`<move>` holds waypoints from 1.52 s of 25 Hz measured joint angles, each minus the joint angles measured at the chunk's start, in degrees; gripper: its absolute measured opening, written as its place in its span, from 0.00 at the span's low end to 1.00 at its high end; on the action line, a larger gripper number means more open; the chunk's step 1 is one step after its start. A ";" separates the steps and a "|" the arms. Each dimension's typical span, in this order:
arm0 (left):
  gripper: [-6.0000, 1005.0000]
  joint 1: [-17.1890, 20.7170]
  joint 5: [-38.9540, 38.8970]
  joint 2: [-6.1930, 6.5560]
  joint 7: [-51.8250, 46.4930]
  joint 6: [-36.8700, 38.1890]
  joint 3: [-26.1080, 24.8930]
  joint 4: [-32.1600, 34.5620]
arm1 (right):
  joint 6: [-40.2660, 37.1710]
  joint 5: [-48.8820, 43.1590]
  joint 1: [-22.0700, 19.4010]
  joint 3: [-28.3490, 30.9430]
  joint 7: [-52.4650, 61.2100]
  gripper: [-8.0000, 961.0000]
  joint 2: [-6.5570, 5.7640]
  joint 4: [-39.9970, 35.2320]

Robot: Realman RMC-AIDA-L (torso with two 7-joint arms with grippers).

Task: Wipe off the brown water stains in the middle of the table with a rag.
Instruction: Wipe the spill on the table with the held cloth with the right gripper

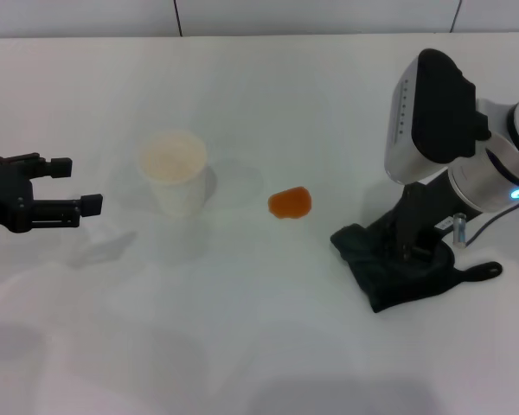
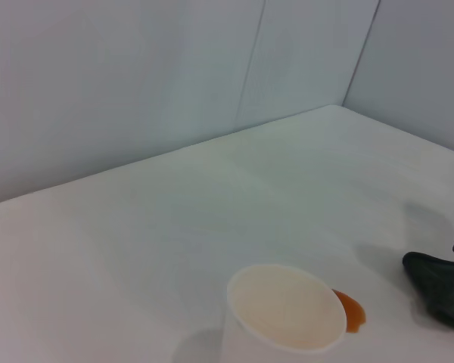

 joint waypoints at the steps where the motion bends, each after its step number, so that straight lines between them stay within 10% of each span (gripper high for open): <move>1: 0.89 0.00 0.09 0.00 0.00 0.00 0.00 0.00 | -0.13 0.07 0.01 0.02 0.01 0.13 0.00 -0.53; 17: 0.89 0.11 0.34 0.00 0.00 0.12 0.00 0.00 | 1.90 0.84 3.51 -1.92 0.01 0.13 0.35 -4.85; 38: 0.89 0.00 0.01 -0.10 0.00 0.11 0.00 0.00 | 10.09 -3.39 9.13 -18.90 -0.46 0.13 0.45 0.09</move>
